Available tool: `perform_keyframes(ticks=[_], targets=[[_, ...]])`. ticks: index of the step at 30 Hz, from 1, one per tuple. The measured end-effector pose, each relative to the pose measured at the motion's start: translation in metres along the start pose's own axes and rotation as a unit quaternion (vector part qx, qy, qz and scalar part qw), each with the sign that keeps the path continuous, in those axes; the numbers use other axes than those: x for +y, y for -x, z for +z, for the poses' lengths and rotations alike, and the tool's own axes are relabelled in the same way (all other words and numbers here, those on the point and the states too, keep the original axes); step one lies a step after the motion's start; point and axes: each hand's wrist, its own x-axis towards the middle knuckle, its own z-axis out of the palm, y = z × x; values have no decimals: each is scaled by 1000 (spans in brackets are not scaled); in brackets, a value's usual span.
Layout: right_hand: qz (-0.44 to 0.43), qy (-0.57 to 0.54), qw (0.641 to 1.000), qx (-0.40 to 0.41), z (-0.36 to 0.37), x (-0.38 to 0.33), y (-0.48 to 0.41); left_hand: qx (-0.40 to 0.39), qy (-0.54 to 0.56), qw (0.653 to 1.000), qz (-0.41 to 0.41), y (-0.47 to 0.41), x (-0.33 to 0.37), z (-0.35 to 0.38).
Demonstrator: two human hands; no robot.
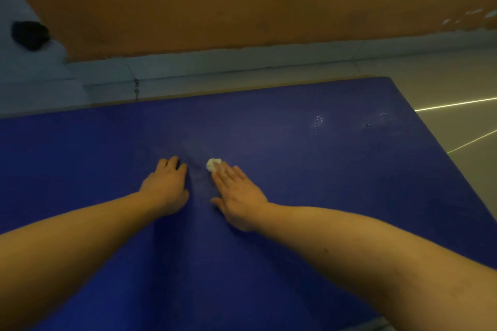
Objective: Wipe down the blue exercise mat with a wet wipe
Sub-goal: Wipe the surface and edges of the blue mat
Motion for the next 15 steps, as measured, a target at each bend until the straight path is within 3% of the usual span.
perform_keyframes(ticks=[5,7,9,12,15], targets=[[236,-11,970,53,-29,79,5,-15,0,1000,18,10,-3,-1],[336,-14,941,29,-39,97,6,-20,-5,1000,19,16,-8,-1],[384,-34,923,14,-42,96,1,-28,-6,999,18,22,-13,-1],[367,-61,928,32,-34,58,-16,-39,-3,999,15,30,-26,2],[238,-53,968,52,-14,-1,-26,-43,-3,999,14,37,-34,6]])
